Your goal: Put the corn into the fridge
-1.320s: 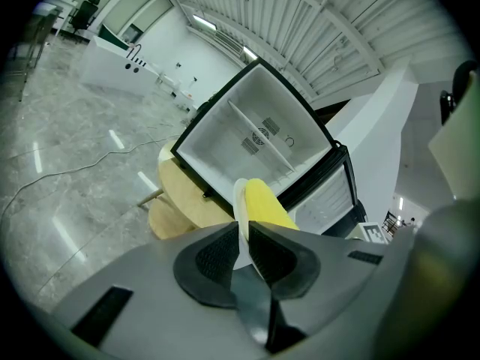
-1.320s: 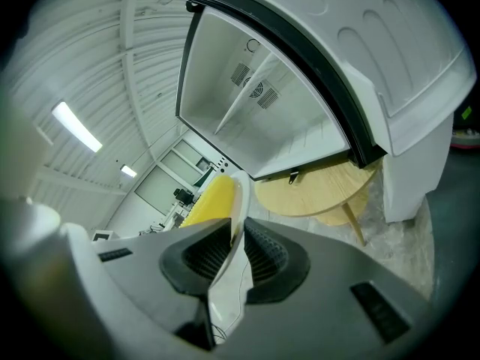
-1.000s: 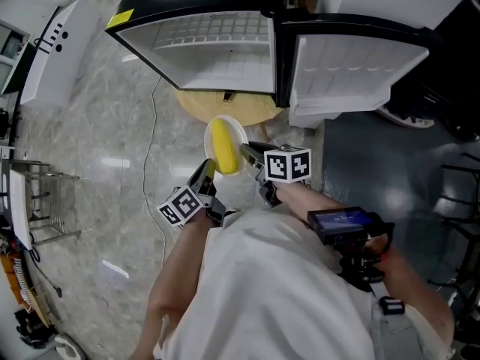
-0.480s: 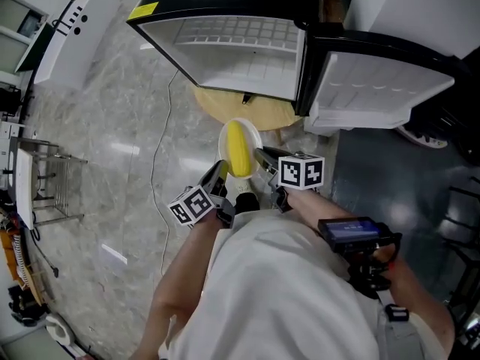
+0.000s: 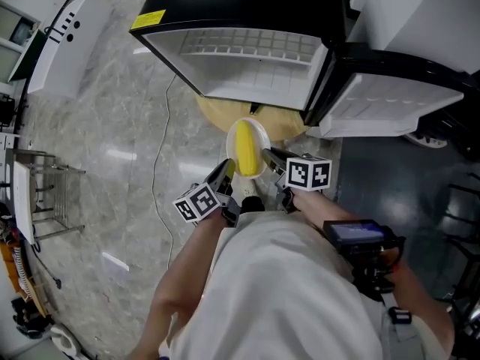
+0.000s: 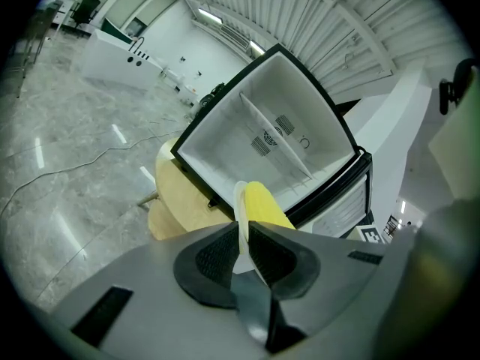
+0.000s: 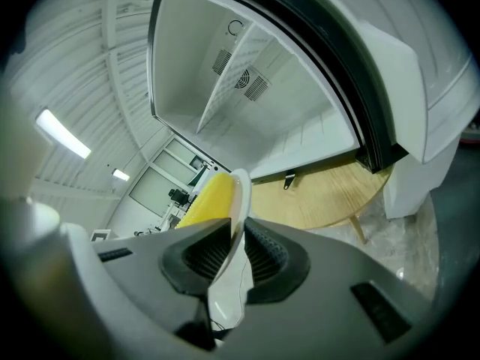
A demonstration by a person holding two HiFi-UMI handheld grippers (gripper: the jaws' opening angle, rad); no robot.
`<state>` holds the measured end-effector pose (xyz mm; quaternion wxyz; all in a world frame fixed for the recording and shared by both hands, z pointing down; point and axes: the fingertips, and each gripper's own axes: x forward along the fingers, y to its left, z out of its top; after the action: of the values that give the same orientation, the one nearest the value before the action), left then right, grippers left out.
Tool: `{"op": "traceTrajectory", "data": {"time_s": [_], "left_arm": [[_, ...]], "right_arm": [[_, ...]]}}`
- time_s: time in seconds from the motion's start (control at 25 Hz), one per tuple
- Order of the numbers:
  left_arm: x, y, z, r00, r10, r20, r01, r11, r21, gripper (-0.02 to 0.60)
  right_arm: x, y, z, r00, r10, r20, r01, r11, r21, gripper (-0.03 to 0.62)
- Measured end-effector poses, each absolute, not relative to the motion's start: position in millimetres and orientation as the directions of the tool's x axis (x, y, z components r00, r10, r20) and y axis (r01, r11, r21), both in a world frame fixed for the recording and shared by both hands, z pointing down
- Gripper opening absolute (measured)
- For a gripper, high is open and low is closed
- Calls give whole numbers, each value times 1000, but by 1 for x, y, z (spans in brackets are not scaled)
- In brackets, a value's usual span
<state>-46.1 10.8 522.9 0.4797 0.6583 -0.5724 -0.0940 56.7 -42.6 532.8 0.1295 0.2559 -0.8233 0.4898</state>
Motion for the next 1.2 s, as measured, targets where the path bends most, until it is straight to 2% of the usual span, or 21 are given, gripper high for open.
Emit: {"op": "traceTrajectory", "data": {"time_s": [0.56,1.2], "left_arm": [[-99,-40,534,415,-799,434,-657,66,751,46],[-136,-93,523,505,-774,382,-628,-26,778,46]], "right_arm": [[7,-81,545,-796,-356,489,-596,317,-738,55],[-25,-124,529,-749,-468,469,-628,276,-727,55]]}}
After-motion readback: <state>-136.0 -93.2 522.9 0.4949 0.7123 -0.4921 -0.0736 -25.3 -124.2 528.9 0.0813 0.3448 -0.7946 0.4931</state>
